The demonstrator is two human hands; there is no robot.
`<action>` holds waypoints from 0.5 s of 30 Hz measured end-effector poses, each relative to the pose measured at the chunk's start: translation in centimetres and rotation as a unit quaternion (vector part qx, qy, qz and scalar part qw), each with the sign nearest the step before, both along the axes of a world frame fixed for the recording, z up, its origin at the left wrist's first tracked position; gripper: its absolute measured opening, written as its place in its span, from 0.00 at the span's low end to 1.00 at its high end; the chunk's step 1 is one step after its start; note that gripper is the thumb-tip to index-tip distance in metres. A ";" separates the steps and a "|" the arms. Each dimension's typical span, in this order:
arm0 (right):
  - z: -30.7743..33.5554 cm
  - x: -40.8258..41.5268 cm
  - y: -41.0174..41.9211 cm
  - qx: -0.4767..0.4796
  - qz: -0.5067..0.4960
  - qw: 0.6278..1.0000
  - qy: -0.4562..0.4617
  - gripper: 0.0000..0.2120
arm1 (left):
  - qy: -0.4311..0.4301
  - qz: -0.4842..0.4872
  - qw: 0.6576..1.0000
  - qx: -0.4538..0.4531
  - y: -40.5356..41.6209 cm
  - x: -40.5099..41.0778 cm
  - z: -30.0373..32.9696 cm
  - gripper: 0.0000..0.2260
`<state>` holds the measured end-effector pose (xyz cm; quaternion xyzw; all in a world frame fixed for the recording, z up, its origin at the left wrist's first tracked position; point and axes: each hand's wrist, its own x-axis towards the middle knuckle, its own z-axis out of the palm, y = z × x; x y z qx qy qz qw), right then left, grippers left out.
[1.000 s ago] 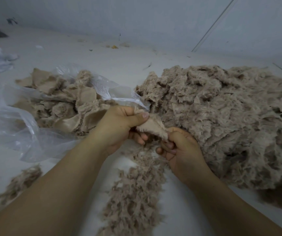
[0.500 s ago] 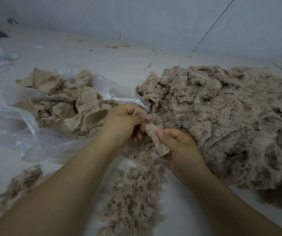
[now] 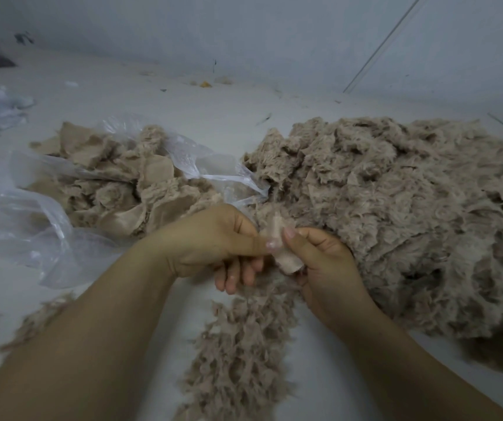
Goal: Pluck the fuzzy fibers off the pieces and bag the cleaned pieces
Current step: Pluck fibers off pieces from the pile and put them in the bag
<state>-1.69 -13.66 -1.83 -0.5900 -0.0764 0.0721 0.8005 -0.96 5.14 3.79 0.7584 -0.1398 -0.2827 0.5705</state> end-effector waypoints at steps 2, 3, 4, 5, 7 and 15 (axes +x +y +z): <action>0.0 0.0 0.0 0.005 0.007 1.000 -0.001 0.11 | -0.008 0.049 0.999 -0.011 -1.2 -0.1 -0.4 0.18; 0.0 -0.1 0.0 0.011 0.013 1.000 0.000 0.12 | -0.007 0.071 0.997 -0.019 -1.7 -0.1 -0.6 0.17; 0.0 0.0 0.0 0.019 0.020 1.000 0.001 0.12 | -0.004 0.087 0.996 -0.030 -2.1 -0.2 -0.9 0.16; 0.0 0.0 -0.1 0.027 0.027 0.999 0.002 0.13 | 0.003 0.100 0.994 -0.040 -2.4 -0.2 -1.0 0.14; -0.1 0.1 0.0 0.036 0.040 0.999 0.005 0.15 | 0.013 0.110 0.992 -0.058 -2.6 -0.2 -1.2 0.10; 0.2 0.1 0.1 0.038 0.076 0.996 -0.023 0.22 | 0.035 0.083 0.991 -0.102 -2.1 0.0 -1.0 0.04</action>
